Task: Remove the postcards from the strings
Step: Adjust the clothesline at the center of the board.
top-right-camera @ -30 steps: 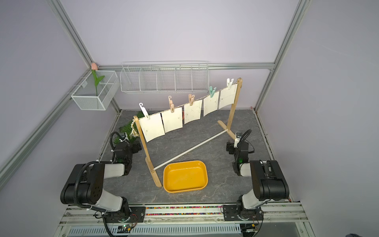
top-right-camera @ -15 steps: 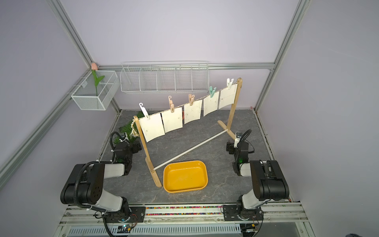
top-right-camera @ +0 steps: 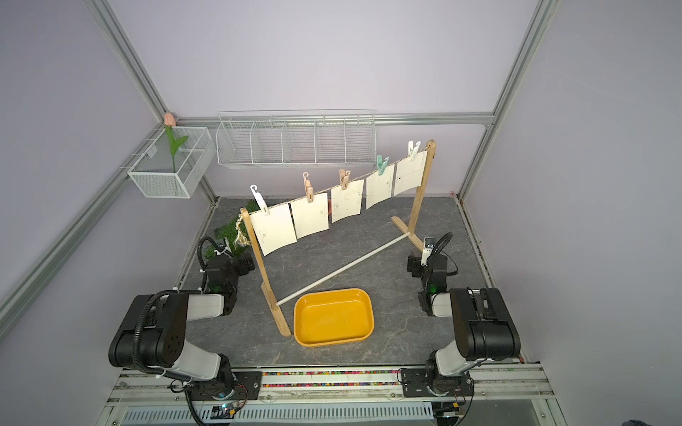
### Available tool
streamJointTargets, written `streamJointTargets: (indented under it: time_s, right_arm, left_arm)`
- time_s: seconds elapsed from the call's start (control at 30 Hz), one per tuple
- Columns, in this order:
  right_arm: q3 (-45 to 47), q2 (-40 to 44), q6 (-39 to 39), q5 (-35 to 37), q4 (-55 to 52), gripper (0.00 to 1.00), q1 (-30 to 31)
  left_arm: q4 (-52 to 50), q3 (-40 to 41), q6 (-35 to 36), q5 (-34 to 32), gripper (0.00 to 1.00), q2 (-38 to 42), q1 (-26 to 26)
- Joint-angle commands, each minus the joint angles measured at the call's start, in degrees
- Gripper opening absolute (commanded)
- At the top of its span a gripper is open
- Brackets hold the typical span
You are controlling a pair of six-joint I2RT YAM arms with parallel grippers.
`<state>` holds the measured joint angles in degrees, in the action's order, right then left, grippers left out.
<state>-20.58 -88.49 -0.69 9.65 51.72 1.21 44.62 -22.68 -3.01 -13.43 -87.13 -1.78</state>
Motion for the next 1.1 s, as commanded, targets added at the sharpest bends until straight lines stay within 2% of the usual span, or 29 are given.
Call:
streamJointTargets:
  time_s: [0.0,0.07,0.13,0.3,0.4,0.5,0.57,0.67,0.8,0.93,0.97,1.03,1.07]
  right_arm:
    - [-0.70,1.79,-0.13,1.49,-0.60,0.89,-0.30]
    - [-1.88,5.22,-0.65,0.63,-5.50,0.89,-0.24]
    - [-3.67,10.17,-1.13,-0.34,-12.61,0.89,-0.01]
    - [-6.09,21.42,0.76,-3.61,-24.35,0.89,-0.03]
    - [-8.67,27.78,1.81,-5.36,-33.35,0.89,-0.06]
    - [-10.74,33.24,2.26,-7.23,-40.52,0.89,-0.12]
    - [-11.10,36.57,3.22,-7.11,-43.68,0.89,-0.13]
    - [-11.45,41.11,7.92,-2.64,-48.27,0.89,-0.19]
    - [-13.35,45.21,23.95,14.12,-58.94,0.89,-0.23]
    - [-12.45,47.98,25.62,12.88,-58.68,0.89,-0.83]
    - [-12.73,48.33,28.25,13.73,-60.18,0.89,-0.81]
    - [-14.19,48.84,38.27,18.42,-66.77,0.89,-0.91]
    - [-14.67,48.76,39.74,19.00,-67.69,0.89,-1.10]
  left_arm:
    - [1.95,0.03,0.47,0.86,0.99,3.83,0.29]
    - [-5.92,-1.54,0.65,0.95,0.99,10.29,0.29]
    - [-18.26,-5.41,0.57,2.20,0.99,17.62,0.29]
    - [-26.82,-7.87,-2.55,2.89,0.99,28.18,0.29]
    - [-29.09,-8.89,-8.69,0.00,0.99,31.91,0.29]
    - [-34.16,-10.61,-19.88,-4.92,0.99,35.46,0.37]
    - [-36.48,-11.88,-24.29,-3.66,0.99,37.55,0.34]
    - [-40.09,-13.19,-29.63,-2.78,0.99,40.63,0.38]
    - [-42.57,-14.90,-27.08,1.93,0.99,45.95,0.38]
    - [-47.17,-16.52,-24.99,4.37,1.00,51.01,0.16]
    - [-48.71,-17.01,-24.46,5.11,0.99,52.11,0.11]
    - [-52.72,-18.45,-22.65,6.93,0.98,54.59,-0.24]
    - [-54.82,-19.28,-22.15,7.22,0.98,55.50,-0.53]
